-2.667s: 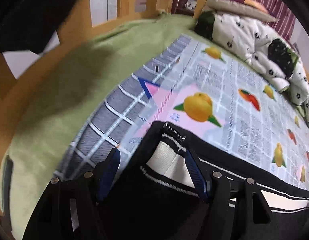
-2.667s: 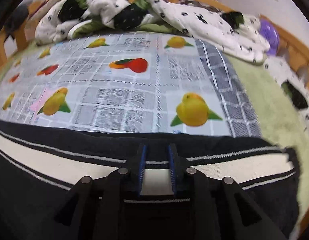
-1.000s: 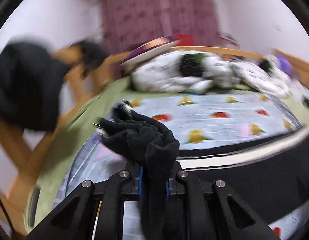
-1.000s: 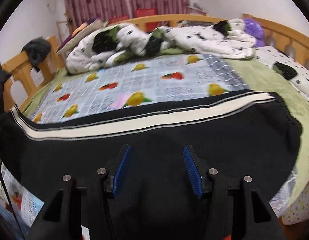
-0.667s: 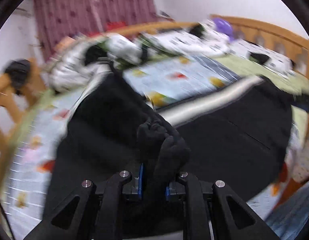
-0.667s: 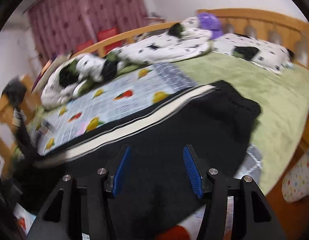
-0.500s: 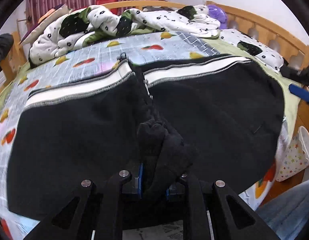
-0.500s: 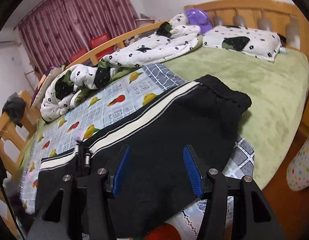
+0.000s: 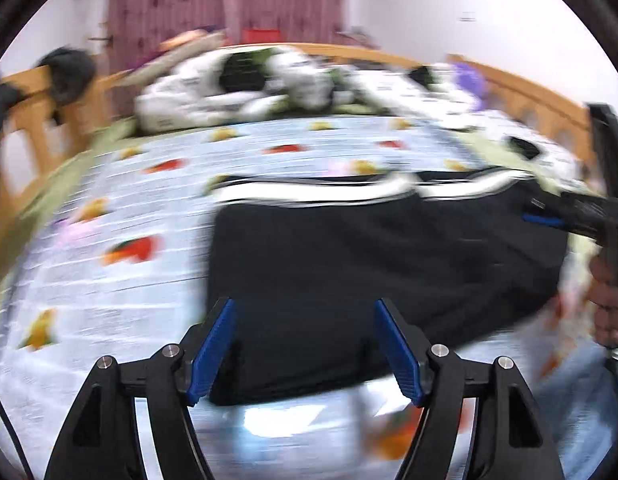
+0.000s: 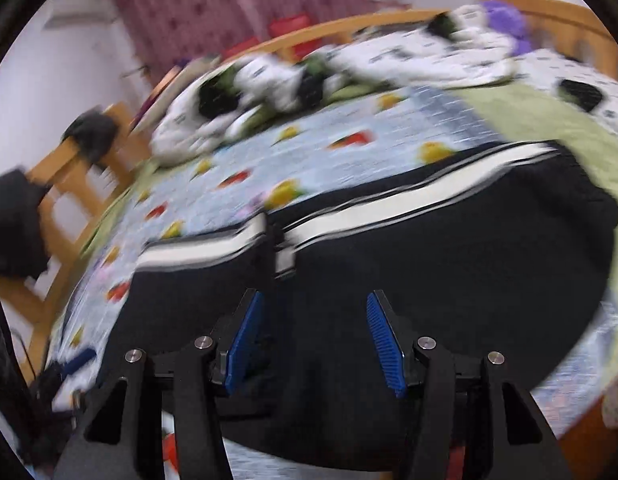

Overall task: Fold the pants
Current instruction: 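Grasp the elastic cuff with the right tool and lift it toward the waistband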

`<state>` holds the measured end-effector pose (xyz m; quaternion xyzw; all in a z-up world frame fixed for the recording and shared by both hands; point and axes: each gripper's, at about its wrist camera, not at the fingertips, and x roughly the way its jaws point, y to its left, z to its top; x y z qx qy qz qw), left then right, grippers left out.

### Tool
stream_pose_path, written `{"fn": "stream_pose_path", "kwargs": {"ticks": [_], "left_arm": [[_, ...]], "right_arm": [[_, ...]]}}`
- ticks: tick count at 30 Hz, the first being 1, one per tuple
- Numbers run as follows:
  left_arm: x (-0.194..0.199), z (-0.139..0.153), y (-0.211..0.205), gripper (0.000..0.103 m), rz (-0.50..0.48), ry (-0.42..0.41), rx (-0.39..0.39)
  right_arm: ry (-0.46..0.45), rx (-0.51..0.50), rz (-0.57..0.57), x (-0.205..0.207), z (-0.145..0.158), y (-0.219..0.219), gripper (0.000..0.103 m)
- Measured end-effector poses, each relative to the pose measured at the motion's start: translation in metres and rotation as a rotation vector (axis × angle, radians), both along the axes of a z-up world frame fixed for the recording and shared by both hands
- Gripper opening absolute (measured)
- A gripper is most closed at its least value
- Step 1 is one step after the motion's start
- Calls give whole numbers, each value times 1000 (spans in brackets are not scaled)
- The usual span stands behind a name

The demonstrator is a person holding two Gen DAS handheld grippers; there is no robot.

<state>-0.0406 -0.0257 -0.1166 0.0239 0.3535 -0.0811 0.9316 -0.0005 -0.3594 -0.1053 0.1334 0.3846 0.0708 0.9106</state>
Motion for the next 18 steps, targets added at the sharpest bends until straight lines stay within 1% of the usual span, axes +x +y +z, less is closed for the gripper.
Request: {"fn": "stream_pose_path", "kwargs": {"ticks": [2, 3, 4, 5, 6, 7, 8, 9, 10, 11, 12, 13, 14, 15, 16, 18], "left_arm": [[4, -6, 28, 69, 63, 18, 1], [7, -11, 42, 69, 85, 43, -13], [9, -13, 50, 69, 97, 59, -24], [10, -17, 62, 69, 122, 75, -40], [8, -19, 72, 69, 142, 79, -54], [13, -20, 76, 69, 149, 81, -65], [11, -17, 84, 69, 152, 77, -102], [11, -14, 88, 69, 146, 71, -139], [9, -12, 92, 69, 137, 65, -171], [9, -13, 91, 69, 130, 62, -191], [10, -13, 89, 69, 114, 69, -217], [17, -15, 86, 69, 103, 80, -222], [23, -21, 80, 69, 89, 106, -223], [29, -28, 72, 69, 82, 132, -210], [35, -37, 66, 69, 79, 167, -188], [41, -54, 55, 70, 74, 234, -145]], "right_arm": [[45, -13, 68, 11, -13, 27, 55], [72, -29, 76, 16, -21, 38, 54], [106, -51, 81, 22, -30, 47, 51], [141, -71, 87, 26, -39, 54, 30], [179, -81, 104, 30, -48, 60, 14], [180, -90, 103, 30, -51, 62, 14], [149, -87, 100, 26, -47, 60, 12], [106, -55, 107, 19, -38, 55, 12], [58, -3, 106, 11, -28, 47, 11], [36, 24, 94, 7, -22, 40, 7], [41, 14, 75, 5, -23, 36, 6], [73, -17, 62, 6, -29, 37, 7], [141, -59, 51, 11, -46, 39, 6], [187, -75, 46, 14, -58, 42, 6], [178, -90, 36, 13, -61, 44, 6], [144, -160, 74, 8, -51, 53, 6]]}}
